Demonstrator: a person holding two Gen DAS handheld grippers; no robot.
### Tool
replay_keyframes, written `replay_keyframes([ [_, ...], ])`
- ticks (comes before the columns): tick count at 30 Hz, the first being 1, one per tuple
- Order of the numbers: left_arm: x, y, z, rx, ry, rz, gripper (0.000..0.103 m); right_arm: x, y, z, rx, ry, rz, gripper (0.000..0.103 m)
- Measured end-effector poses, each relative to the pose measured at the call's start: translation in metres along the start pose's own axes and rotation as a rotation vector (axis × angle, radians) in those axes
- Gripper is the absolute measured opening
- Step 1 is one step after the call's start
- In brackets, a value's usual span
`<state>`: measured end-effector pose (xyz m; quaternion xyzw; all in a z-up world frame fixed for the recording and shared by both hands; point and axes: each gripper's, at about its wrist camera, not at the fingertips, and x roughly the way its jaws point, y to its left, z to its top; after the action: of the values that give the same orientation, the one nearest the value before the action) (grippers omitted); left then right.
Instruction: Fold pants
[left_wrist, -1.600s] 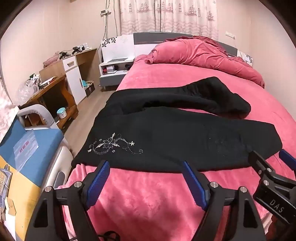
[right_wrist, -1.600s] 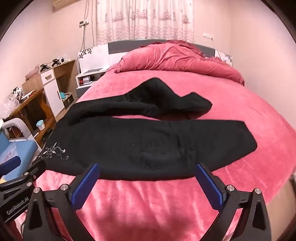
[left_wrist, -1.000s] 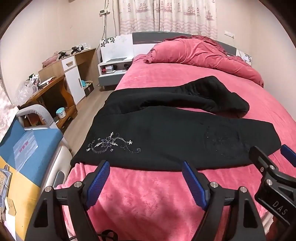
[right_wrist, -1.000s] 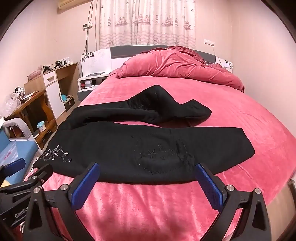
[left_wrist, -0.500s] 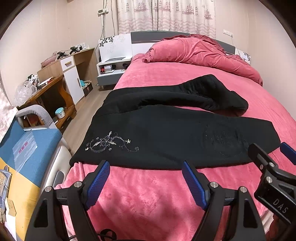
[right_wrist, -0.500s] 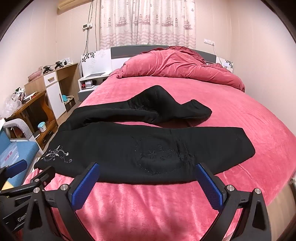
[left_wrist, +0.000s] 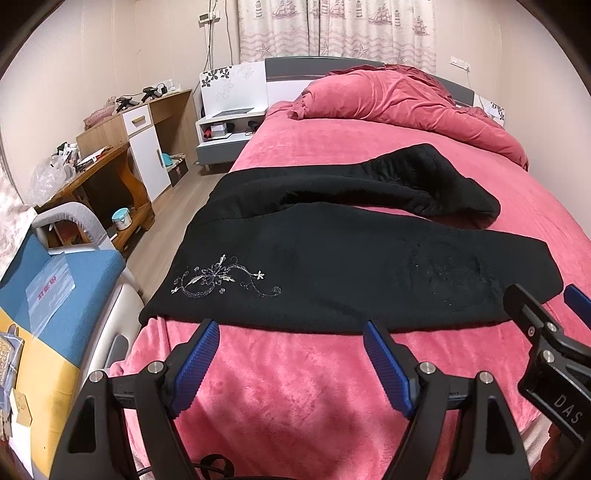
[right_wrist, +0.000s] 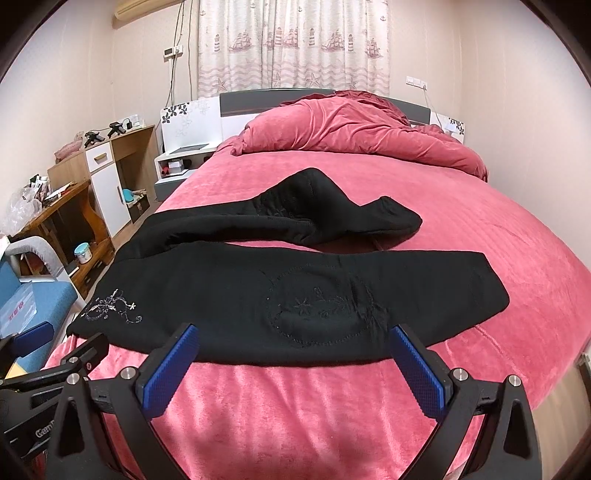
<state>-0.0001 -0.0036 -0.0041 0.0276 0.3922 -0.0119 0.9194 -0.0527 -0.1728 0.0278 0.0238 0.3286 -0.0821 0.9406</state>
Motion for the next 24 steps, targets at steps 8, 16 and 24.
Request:
replay_keyframes([
  [8, 0.002, -0.001, -0.001, 0.005, 0.002, 0.001, 0.082, 0.000, 0.001, 0.000, -0.004, -0.001, 0.004, 0.103],
  [16, 0.008, 0.004, -0.002, -0.018, 0.037, -0.008, 0.082, 0.003, 0.001, -0.001, 0.001, 0.013, 0.006, 0.103],
  [24, 0.040, 0.049, -0.005, -0.253, 0.146, -0.272, 0.082, 0.020, -0.018, -0.003, 0.038, 0.039, 0.035, 0.103],
])
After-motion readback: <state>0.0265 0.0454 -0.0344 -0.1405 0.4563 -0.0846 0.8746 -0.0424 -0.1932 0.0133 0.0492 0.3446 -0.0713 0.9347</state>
